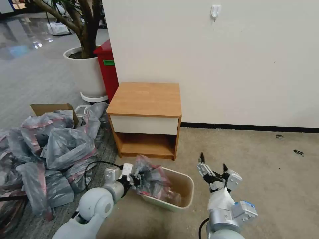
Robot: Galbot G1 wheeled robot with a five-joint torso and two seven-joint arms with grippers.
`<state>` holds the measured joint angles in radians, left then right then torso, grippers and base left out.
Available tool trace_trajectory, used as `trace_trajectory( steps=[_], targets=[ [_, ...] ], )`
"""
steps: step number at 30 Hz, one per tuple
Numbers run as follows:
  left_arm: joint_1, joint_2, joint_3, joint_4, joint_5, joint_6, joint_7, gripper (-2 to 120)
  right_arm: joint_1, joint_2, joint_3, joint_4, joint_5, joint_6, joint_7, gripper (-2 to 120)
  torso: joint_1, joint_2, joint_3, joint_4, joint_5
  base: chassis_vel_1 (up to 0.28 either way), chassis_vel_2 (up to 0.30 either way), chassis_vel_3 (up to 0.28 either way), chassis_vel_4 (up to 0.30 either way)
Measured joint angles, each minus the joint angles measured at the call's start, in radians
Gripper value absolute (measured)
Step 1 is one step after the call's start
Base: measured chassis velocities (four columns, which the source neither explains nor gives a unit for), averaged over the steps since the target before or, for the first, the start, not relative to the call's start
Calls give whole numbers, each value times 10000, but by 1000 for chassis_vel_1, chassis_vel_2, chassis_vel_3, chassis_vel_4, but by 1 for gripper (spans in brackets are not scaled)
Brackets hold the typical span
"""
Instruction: Pick up the garbage bag from the table and place it over the trash can.
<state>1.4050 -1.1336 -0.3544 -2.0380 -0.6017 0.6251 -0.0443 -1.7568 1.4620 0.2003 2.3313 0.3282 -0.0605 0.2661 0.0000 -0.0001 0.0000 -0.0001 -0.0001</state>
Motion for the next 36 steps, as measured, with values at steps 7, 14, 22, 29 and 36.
trace_trajectory(
  steps=[7,14,22,29,36],
  targets=[
    [856,29,-608,-892,397,-610,201,4,430,-1672,-265,169,967,-1807,-1893,100,0,0,0,2,3,0,0,0,0],
    [1291,-272,-904,-1837,473,-649,191,4,1081,-2460,-324,-186,1832,-2935,-2497,100,0,0,0,0,1,0,0,0,0],
    [1609,-275,-1028,-2544,477,-563,191,4,1711,-2661,-589,-652,1994,-3040,-2565,100,0,0,0,0,1,0,0,0,0],
    [1795,-279,-1043,-2822,477,-525,191,4,2188,-2784,-878,-921,2042,-3211,-2580,98,0,0,0,0,1,0,0,0,0],
    [1892,-349,-1010,-2870,455,-522,191,4,2250,-2788,-939,-1060,1893,-3114,-2633,80,0,0,0,0,0,0,0,0,0]
  ],
)
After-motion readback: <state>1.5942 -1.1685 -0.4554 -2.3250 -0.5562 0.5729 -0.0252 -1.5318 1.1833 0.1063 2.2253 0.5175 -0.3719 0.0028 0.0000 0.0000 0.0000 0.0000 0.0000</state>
